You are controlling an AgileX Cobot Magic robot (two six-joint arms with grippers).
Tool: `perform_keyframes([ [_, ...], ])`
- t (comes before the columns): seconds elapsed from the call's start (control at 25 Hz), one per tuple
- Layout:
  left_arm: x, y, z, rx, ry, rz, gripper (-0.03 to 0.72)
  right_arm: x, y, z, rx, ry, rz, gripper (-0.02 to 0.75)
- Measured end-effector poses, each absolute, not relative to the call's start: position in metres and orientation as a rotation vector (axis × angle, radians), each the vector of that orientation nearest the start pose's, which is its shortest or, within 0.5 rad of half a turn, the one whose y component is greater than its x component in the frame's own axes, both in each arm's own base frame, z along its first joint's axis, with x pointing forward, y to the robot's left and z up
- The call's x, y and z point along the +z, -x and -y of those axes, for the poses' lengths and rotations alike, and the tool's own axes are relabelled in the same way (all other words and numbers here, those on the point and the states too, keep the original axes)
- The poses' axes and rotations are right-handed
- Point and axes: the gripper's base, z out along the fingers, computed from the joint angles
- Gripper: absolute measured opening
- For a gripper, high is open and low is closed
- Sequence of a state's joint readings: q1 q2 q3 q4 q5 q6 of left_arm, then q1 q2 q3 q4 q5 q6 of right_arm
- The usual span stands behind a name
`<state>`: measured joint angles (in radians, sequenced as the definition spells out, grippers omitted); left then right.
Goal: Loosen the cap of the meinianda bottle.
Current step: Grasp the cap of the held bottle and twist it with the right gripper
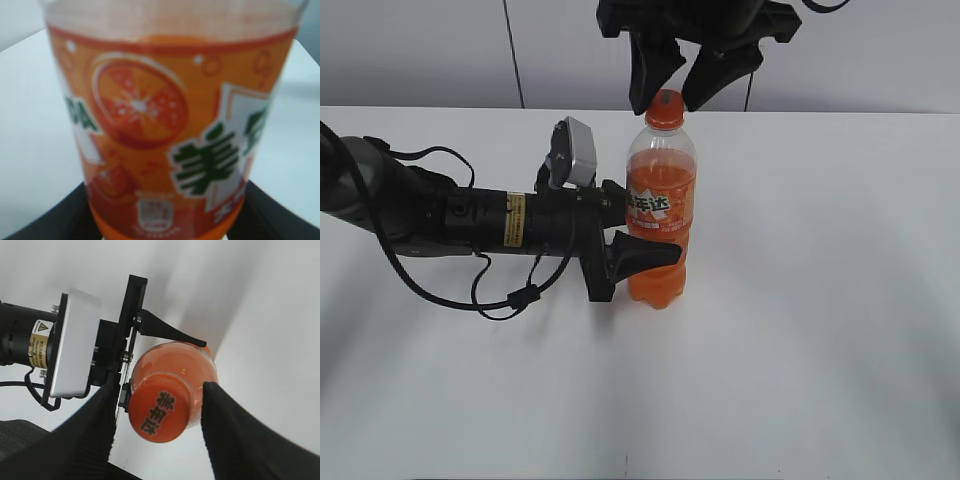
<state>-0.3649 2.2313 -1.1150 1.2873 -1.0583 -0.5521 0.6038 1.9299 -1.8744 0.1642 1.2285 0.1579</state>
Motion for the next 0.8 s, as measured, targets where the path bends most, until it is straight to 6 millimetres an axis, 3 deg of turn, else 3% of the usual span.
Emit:
perform_keyframes([
  [0.32,0.0919,-0.3408,0.2116,-0.969,-1.301,-1.508,0.406,0.3158,-0.3382,-0.2502,0.41,0.59,-2.774,0.365],
  [0.48,0.092,-0.3409,0.2116,-0.97,-1.299,-1.509,0.405,0.315,-0.3388,-0.25,0.401,0.592,-2.775,0.282],
  [0.8,0.0919,-0.341,0.2116,-0.969,-1.298,-1.511,0.405,0.315,-0.3388,-0.25,0.385,0.692,-2.742,0.282],
])
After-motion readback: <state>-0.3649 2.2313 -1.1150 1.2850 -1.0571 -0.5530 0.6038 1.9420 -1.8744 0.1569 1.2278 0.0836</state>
